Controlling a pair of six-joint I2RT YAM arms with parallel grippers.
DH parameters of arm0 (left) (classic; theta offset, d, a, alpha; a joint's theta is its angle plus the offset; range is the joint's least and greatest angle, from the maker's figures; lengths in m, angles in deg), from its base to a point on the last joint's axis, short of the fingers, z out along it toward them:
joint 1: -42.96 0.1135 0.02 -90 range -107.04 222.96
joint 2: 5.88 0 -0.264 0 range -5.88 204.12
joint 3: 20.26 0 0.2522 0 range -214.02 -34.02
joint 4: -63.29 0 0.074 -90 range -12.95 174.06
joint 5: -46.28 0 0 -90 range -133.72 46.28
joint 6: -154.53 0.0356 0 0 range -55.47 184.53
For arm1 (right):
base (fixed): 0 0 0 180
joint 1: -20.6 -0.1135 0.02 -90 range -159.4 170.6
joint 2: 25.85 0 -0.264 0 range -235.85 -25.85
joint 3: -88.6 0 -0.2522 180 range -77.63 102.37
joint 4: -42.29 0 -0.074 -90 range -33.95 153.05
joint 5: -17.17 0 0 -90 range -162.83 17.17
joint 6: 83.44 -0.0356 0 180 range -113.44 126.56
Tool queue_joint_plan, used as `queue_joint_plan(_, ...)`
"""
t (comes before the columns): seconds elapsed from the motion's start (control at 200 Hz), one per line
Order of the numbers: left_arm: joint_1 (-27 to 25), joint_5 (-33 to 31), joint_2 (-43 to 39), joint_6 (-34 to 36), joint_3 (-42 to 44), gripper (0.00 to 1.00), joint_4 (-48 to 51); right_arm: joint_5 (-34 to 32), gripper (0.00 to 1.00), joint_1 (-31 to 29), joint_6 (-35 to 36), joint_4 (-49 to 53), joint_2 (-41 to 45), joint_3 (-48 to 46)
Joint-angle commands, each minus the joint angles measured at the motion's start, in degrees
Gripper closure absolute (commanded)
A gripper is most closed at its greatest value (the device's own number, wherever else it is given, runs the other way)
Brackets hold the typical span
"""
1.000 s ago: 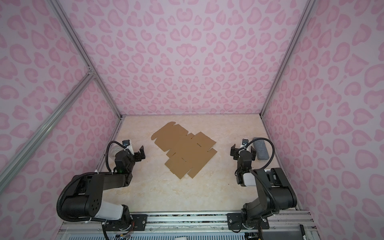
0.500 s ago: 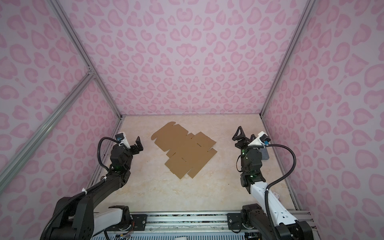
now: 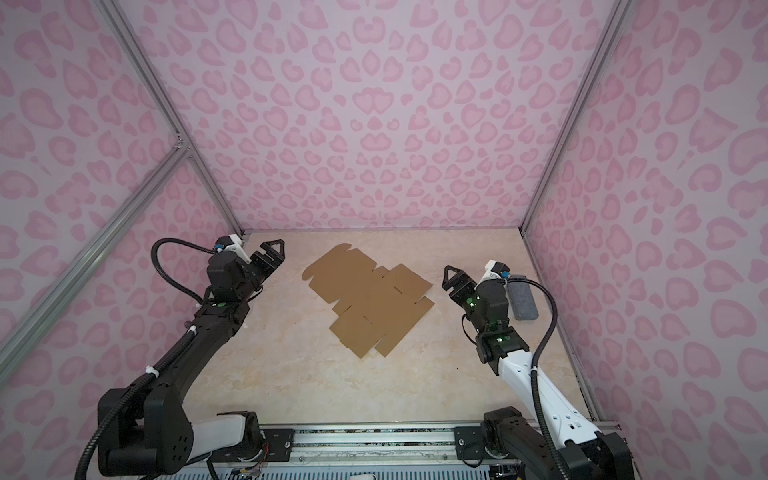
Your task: Fold the paper box
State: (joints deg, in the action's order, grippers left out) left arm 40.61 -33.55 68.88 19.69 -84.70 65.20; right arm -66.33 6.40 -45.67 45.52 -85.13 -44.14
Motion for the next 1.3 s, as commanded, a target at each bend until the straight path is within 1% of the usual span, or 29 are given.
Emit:
queue_joint_plan(0.0,-4.6,-2.1,2.0,4.4,-2.7,0.03,8.9,5.8,0.12,-1.4,-2.0,5.0,-3.3,-0.1)
queue_joint_plan(0.07,-8.8,-8.1,4.5,7.5,-5.3,0.02,12.2,8.5,0.14,-2.7,-2.6,1.8,-6.1,-1.2)
queue_joint_plan(0.15,-11.8,-11.7,9.0,9.4,-9.4,0.03,15.4,8.6,0.16,-4.3,-2.7,0.5,-9.0,-1.7)
queue_joint_plan(0.25,-13.4,-11.6,16.4,10.4,-14.7,0.03,19.1,9.5,0.2,-5.5,-3.2,-2.1,-13.2,-2.7)
queue_joint_plan(0.4,-17.3,-15.7,26.6,12.8,-23.1,0.03,24.6,12.5,0.28,-6.0,-4.6,-7.3,-19.4,-3.4)
queue_joint_plan(0.5,-19.1,-18.9,31.9,13.6,-28.4,0.02,27.8,12.1,0.31,-6.0,-4.5,-8.0,-21.6,-3.4)
queue_joint_plan(0.62,-19.5,-20.4,36.7,13.6,-32.2,0.02,30.6,11.6,0.33,-6.0,-4.0,-8.7,-23.2,-3.6)
queue_joint_plan(0.745,-19.5,-20.7,40.7,12.5,-34.9,0.02,33.1,10.5,0.37,-6.3,-3.8,-9.5,-24.9,-4.3)
queue_joint_plan(0.87,-19.6,-20.4,42.9,11.5,-35.6,0.02,33.4,11.3,0.39,-6.3,-4.9,-13.6,-27.1,-5.5)
queue_joint_plan(1.035,-19.7,-19.8,46.0,11.1,-38.0,0.02,35.4,11.4,0.39,-6.4,-4.6,-15.3,-29.3,-5.0)
queue_joint_plan(1.295,-19.7,-19.1,48.4,9.6,-37.2,0.02,35.8,11.3,0.42,-6.5,-5.1,-19.9,-32.7,-5.4)
